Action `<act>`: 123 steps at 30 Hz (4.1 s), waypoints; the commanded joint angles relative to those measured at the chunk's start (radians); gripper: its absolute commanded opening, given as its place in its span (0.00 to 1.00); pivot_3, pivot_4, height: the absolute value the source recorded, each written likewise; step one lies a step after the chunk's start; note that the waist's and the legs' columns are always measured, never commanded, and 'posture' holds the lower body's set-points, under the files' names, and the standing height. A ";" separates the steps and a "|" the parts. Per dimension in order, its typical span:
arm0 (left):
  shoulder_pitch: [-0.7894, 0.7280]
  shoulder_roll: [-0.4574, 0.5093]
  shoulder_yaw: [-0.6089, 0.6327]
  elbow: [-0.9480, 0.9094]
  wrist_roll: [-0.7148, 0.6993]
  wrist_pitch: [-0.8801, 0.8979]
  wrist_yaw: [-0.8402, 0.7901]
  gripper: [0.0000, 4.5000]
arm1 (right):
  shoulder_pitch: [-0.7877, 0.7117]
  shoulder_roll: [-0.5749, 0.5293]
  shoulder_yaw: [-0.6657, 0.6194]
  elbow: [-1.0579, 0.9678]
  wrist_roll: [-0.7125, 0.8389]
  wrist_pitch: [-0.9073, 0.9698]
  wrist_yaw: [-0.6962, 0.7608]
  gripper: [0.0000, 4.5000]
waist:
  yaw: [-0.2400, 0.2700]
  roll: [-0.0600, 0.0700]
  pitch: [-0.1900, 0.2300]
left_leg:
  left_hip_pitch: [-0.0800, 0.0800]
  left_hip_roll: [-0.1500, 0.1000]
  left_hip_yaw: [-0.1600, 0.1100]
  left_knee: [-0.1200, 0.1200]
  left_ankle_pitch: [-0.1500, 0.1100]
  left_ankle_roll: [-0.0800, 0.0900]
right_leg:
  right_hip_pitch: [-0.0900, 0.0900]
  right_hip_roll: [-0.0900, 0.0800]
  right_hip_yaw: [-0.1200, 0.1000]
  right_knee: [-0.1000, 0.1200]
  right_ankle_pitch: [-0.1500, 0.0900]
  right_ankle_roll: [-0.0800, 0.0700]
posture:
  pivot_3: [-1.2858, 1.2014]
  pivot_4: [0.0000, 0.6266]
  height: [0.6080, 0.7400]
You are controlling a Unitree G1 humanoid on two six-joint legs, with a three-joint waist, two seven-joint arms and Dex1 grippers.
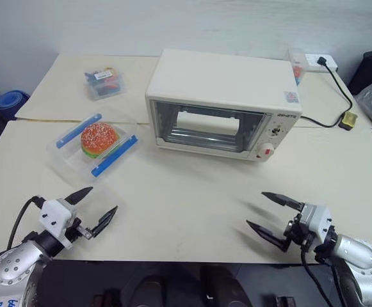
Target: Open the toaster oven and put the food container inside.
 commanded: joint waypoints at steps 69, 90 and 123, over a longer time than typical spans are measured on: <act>-0.794 0.038 -0.428 0.304 0.015 0.269 -0.243 0.01 | 0.152 -0.057 -0.123 -0.167 -0.009 -0.001 -0.009 1.00 | 0.025 0.000 0.000 | -0.004 -0.001 0.000 0.009 0.002 -0.002 | -0.003 0.003 0.000 0.007 0.001 0.001 | 0.52 0.24 1.00; -0.294 -0.022 0.057 -0.180 -0.233 0.283 -0.023 0.89 | -0.137 -0.018 -0.026 -0.196 0.150 0.203 -0.056 1.00 | 0.007 0.000 0.000 | -0.001 0.000 0.000 0.007 0.002 -0.002 | -0.002 0.003 0.002 0.008 0.001 0.001 | 0.52 0.24 1.00; -0.623 0.447 0.272 0.360 -0.682 1.381 0.629 0.99 | -0.320 0.081 0.085 -0.134 0.108 0.165 -0.001 1.00 | -0.007 -0.003 -0.001 | -0.004 -0.001 -0.003 0.005 0.002 -0.006 | -0.006 0.000 -0.003 0.008 -0.001 -0.002 | 0.52 0.24 1.00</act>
